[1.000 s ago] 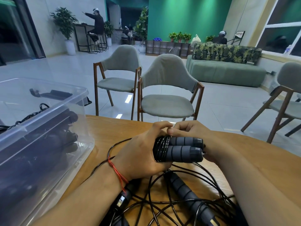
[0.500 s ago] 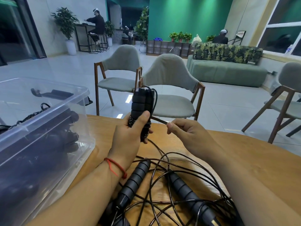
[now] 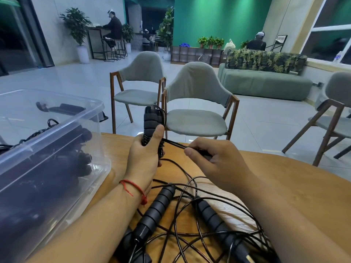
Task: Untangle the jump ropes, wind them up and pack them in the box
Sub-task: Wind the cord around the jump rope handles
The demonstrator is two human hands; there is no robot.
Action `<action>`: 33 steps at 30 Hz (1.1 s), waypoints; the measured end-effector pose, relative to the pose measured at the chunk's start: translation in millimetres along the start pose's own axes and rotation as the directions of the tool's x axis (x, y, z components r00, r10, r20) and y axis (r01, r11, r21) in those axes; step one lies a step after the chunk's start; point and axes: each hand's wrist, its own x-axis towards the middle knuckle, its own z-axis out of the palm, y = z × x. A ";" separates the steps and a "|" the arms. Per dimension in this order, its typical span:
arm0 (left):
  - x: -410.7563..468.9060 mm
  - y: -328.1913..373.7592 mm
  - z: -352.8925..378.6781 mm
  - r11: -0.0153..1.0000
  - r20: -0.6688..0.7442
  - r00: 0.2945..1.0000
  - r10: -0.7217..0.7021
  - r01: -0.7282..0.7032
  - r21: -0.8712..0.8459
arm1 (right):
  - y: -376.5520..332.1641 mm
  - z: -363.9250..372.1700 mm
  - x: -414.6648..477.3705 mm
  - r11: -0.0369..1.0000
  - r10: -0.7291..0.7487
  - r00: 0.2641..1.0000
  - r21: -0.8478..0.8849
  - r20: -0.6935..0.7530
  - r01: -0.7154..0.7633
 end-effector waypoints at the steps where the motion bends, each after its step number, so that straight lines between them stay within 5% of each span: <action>1: -1.4 -0.3 0.8 0.999 0.025 1.000 0.010 -0.011 0.046 | -1.7 0.5 0.2 1.000 -0.012 1.000 -0.004 -0.004 0.012; 10: -7.0 -8.7 2.4 0.965 0.119 0.990 0.080 -0.106 0.240 | -8.6 -4.1 2.8 0.999 -0.009 1.000 0.043 -0.029 0.010; 19: -5.8 -17.2 3.6 0.826 0.197 0.962 0.190 -0.265 0.497 | -15.8 -2.7 3.9 0.997 -0.048 0.991 -0.048 0.124 0.054; 25: -22.1 -5.4 0.1 0.655 0.385 0.886 0.258 -0.454 0.604 | -21.9 -15.1 10.2 0.994 -0.049 0.996 -0.103 -0.074 0.042; 33: -24.4 -3.5 2.9 0.317 0.548 0.791 0.273 -0.611 0.725 | -21.1 -24.5 12.0 0.977 -0.015 0.996 -0.215 -0.092 -0.005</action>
